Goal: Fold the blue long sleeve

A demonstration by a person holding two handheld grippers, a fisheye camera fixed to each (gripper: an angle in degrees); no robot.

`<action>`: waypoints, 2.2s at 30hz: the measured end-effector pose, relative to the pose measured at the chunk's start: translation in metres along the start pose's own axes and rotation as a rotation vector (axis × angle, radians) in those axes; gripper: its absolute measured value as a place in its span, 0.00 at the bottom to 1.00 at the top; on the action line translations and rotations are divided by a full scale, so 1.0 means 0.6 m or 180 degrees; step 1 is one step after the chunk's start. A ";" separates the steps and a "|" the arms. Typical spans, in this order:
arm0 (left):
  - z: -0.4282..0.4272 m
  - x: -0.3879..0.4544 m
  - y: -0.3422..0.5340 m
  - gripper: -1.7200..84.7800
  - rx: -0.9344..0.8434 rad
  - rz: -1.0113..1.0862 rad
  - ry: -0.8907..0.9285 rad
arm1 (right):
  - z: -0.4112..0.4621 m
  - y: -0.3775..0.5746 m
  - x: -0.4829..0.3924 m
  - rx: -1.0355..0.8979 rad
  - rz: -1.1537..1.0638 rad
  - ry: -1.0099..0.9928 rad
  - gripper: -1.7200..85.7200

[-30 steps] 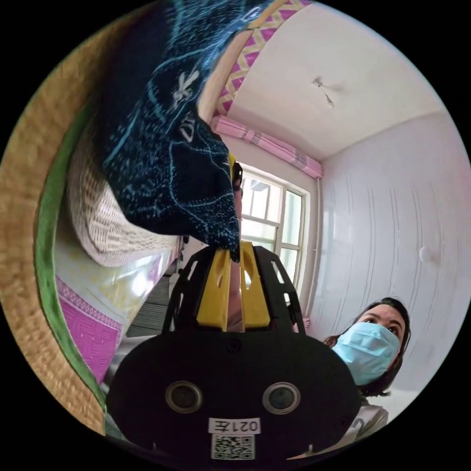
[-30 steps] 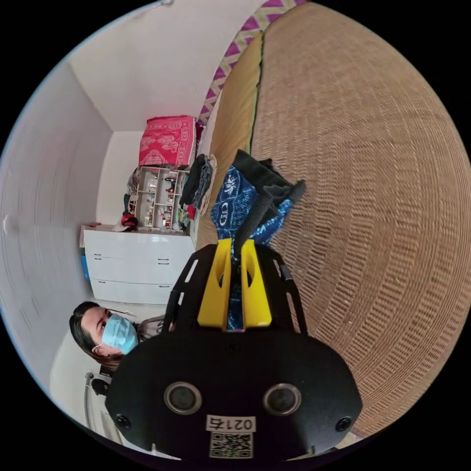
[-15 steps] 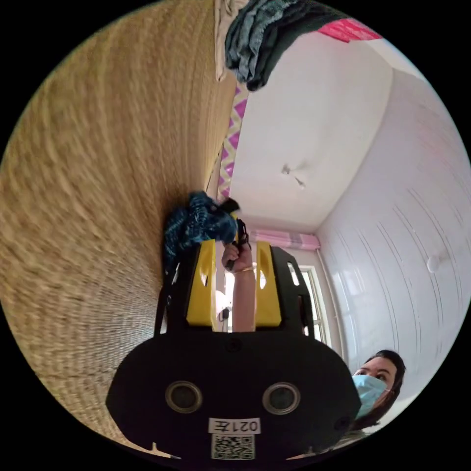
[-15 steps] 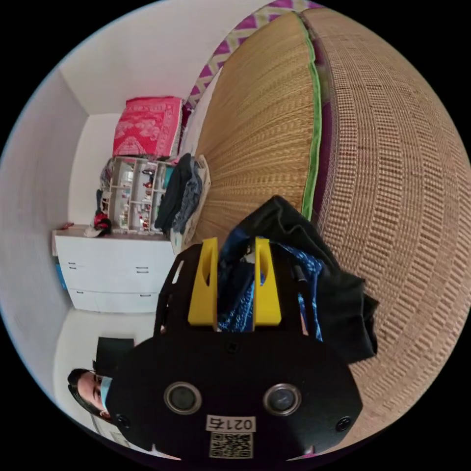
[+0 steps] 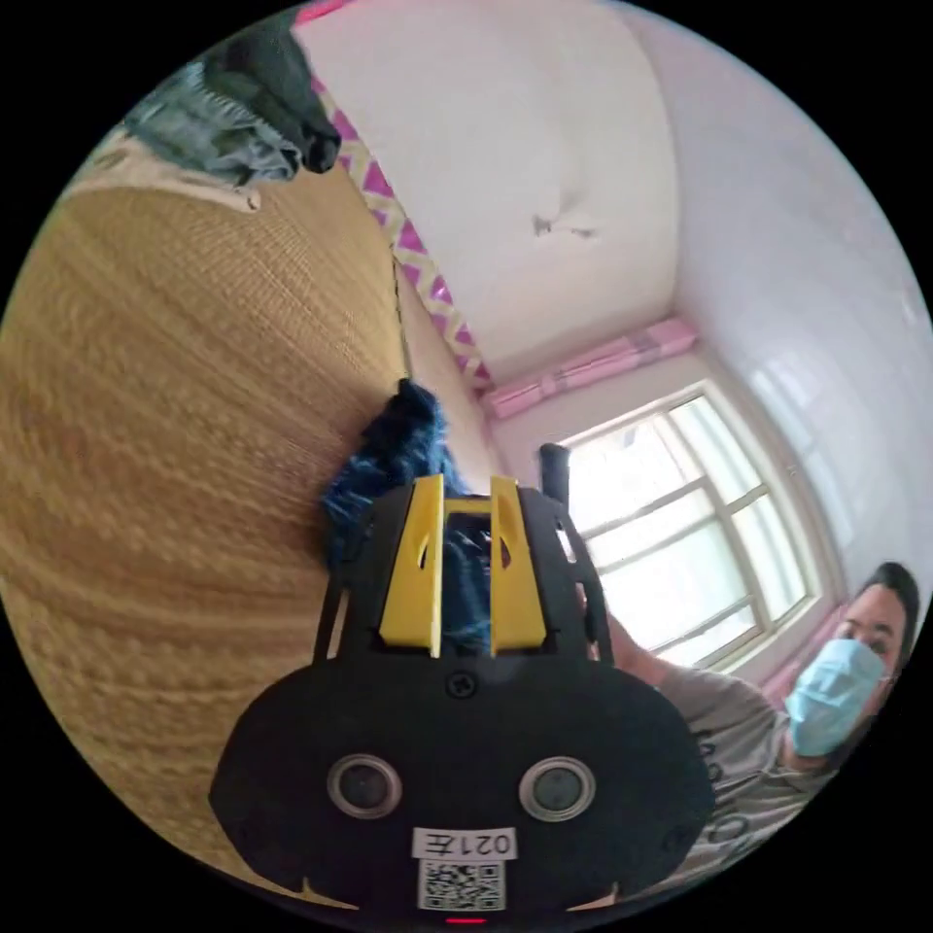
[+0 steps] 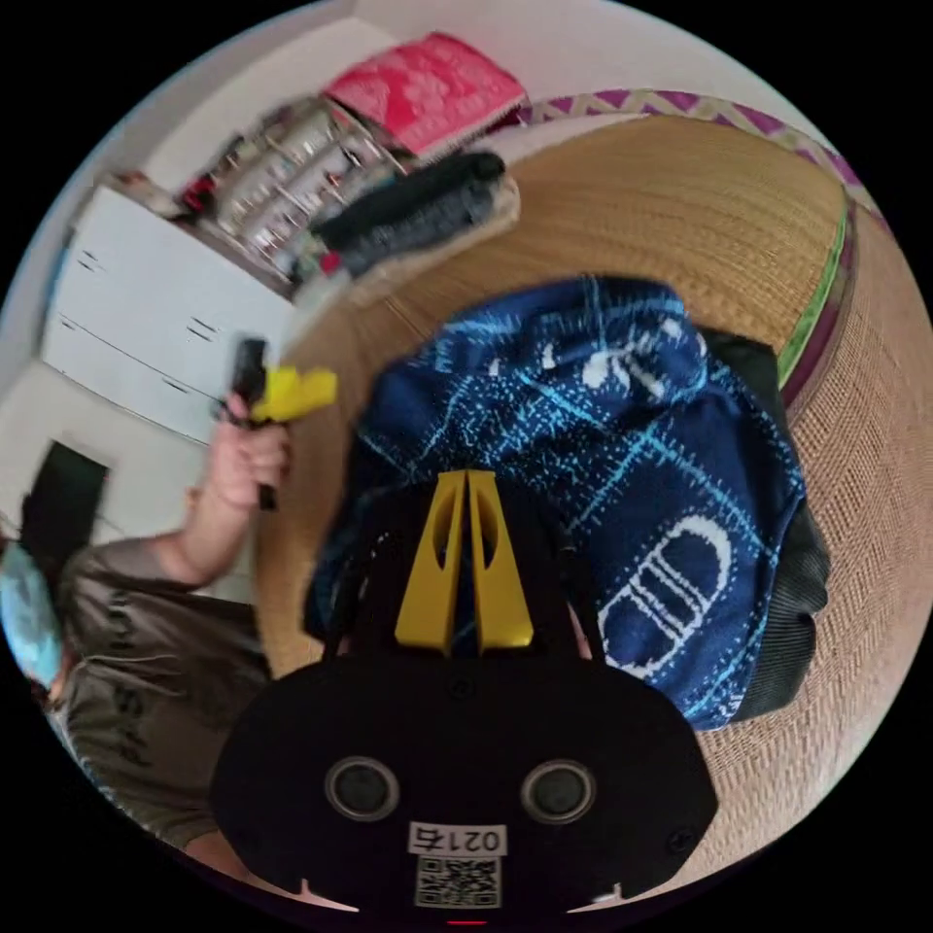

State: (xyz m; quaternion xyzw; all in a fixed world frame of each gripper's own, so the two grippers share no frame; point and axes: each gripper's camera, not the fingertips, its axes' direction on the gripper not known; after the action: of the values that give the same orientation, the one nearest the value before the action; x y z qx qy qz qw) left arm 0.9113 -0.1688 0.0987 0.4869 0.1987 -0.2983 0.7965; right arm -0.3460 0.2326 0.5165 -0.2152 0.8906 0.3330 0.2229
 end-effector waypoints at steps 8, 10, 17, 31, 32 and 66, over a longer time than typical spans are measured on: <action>0.062 0.077 -0.033 0.01 -0.0585 0.0109 -0.1116 | -0.166 0.089 -0.110 0.0570 0.0069 -0.0097 0.01; 0.050 0.117 -0.031 0.01 -0.0292 0.0363 -0.1131 | -0.181 0.135 -0.144 0.0150 0.0288 0.0560 0.01; 0.232 0.300 -0.021 0.01 -0.0694 0.1552 -0.2821 | -0.196 0.228 -0.311 0.0258 -0.0014 0.2003 0.01; 0.299 0.438 0.021 0.01 -0.0273 0.1387 -0.3311 | -0.245 0.256 -0.598 0.0546 0.0209 0.3608 0.01; 0.298 0.436 0.021 0.01 -0.0307 0.1315 -0.3183 | -0.243 0.257 -0.606 0.0564 0.0230 0.3690 0.01; 0.324 -0.017 -0.193 0.01 -0.0888 0.0276 -0.1052 | -0.112 0.681 0.191 0.1886 0.2507 -0.1262 0.20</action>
State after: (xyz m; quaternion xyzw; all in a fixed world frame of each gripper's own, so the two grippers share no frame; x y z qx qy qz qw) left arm 0.8314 -0.3799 0.1159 0.3245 0.0837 -0.3091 0.8900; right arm -0.6731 0.4397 0.7034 0.2749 0.9006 0.1598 0.2963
